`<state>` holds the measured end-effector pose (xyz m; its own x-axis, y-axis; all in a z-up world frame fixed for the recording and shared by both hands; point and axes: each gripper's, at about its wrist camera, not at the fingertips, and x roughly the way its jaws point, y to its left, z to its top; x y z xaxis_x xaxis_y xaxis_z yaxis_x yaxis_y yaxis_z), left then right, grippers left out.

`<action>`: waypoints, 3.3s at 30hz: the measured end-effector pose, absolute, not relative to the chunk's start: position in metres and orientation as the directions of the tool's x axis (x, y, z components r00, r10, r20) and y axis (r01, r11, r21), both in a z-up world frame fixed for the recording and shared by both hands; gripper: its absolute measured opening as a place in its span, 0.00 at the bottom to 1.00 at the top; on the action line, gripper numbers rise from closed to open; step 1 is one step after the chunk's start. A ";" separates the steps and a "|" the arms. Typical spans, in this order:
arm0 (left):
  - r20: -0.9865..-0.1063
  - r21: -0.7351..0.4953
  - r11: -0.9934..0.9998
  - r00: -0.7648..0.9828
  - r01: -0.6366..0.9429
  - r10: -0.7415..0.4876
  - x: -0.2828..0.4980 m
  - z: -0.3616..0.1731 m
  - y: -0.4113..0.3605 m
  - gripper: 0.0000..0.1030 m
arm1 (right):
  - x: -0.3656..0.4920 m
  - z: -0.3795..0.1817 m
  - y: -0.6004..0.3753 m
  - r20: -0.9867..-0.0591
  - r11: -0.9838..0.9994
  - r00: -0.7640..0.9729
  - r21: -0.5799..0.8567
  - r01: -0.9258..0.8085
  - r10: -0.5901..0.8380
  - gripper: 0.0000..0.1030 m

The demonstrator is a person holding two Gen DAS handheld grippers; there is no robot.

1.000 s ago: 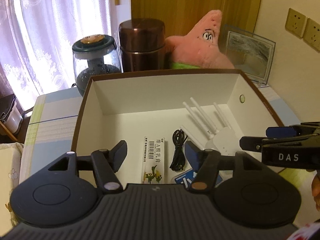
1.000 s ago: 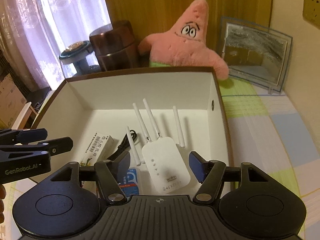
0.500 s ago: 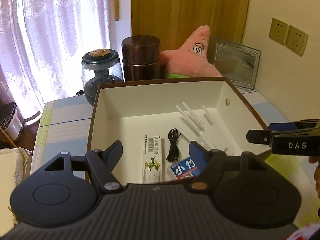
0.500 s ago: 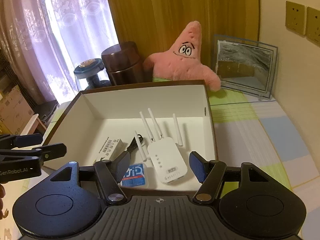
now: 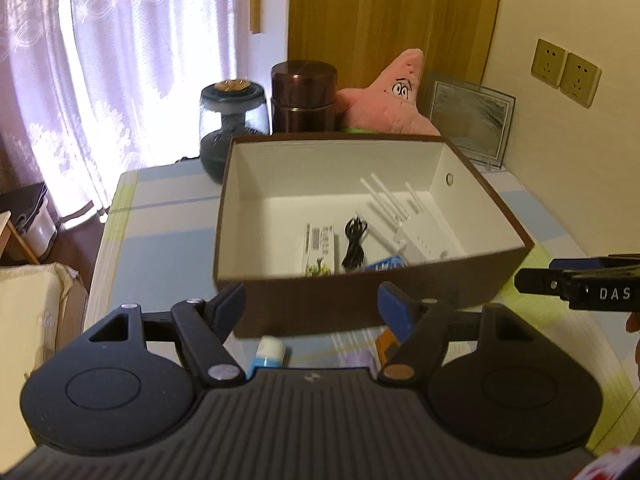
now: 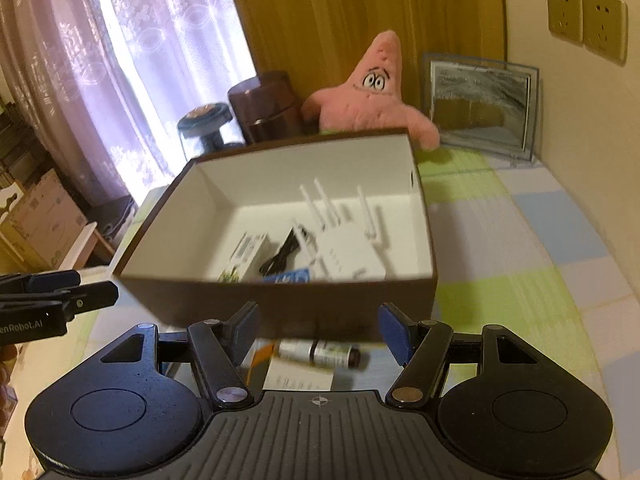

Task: Organize rigid objects
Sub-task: 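Withdraw both tools from the box back toward the remaining items, then grasp the white medicine box with the right tool while the left tool grasps the blue tube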

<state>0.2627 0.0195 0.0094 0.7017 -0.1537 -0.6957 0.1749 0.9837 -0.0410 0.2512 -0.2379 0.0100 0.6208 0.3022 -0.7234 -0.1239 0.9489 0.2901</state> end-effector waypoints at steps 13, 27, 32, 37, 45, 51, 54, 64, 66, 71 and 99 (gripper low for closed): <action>-0.745 -0.064 0.983 0.648 0.170 -0.161 0.198 -0.015 0.030 0.67 | 0.190 -0.015 -0.220 -0.768 0.930 0.529 0.336 -0.149 0.362 0.61; -0.791 -0.082 0.984 0.591 0.159 -0.161 0.171 -0.039 0.028 0.65 | 0.163 -0.040 -0.205 -0.808 0.926 0.454 0.344 -0.154 0.376 0.61; -0.798 -0.076 0.983 0.580 0.170 -0.162 0.166 -0.044 0.024 0.65 | 0.161 -0.045 -0.202 -0.817 0.929 0.443 0.340 -0.149 0.370 0.61; -0.804 -0.076 0.982 0.572 0.172 -0.162 0.166 -0.050 0.023 0.64 | 0.161 -0.051 -0.202 -0.823 0.931 0.437 0.337 -0.139 0.363 0.61; -0.814 -0.068 0.983 0.560 0.171 -0.153 0.169 -0.058 0.025 0.63 | 0.167 -0.057 -0.200 -0.825 0.933 0.437 0.336 -0.128 0.357 0.61; -0.823 -0.068 0.983 0.548 0.170 -0.151 0.175 -0.064 0.027 0.63 | 0.173 -0.065 -0.199 -0.833 0.936 0.429 0.330 -0.120 0.349 0.61; -0.826 -0.067 0.983 0.544 0.171 -0.151 0.179 -0.067 0.028 0.62 | 0.176 -0.067 -0.198 -0.835 0.937 0.428 0.332 -0.113 0.347 0.61; -0.833 -0.057 0.982 0.534 0.180 -0.147 0.192 -0.077 0.031 0.62 | 0.193 -0.079 -0.196 -0.840 0.938 0.423 0.333 -0.096 0.341 0.61; -0.834 -0.057 0.982 0.533 0.180 -0.146 0.195 -0.079 0.032 0.62 | 0.197 -0.081 -0.196 -0.838 0.938 0.425 0.334 -0.095 0.341 0.61; -0.834 -0.054 0.981 0.532 0.185 -0.146 0.203 -0.083 0.037 0.62 | 0.206 -0.087 -0.193 -0.840 0.939 0.424 0.333 -0.090 0.338 0.61; -0.856 -0.005 0.973 0.503 0.233 -0.124 0.276 -0.135 0.063 0.40 | 0.213 -0.095 -0.219 -0.850 0.979 0.491 0.201 -0.035 0.192 0.55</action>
<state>0.2764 0.0632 -0.1351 0.5026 -0.1244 -0.8555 0.2325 0.9726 -0.0048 0.2127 -0.2190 -0.0948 0.4906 0.1923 -0.8499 -0.0351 0.9789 0.2012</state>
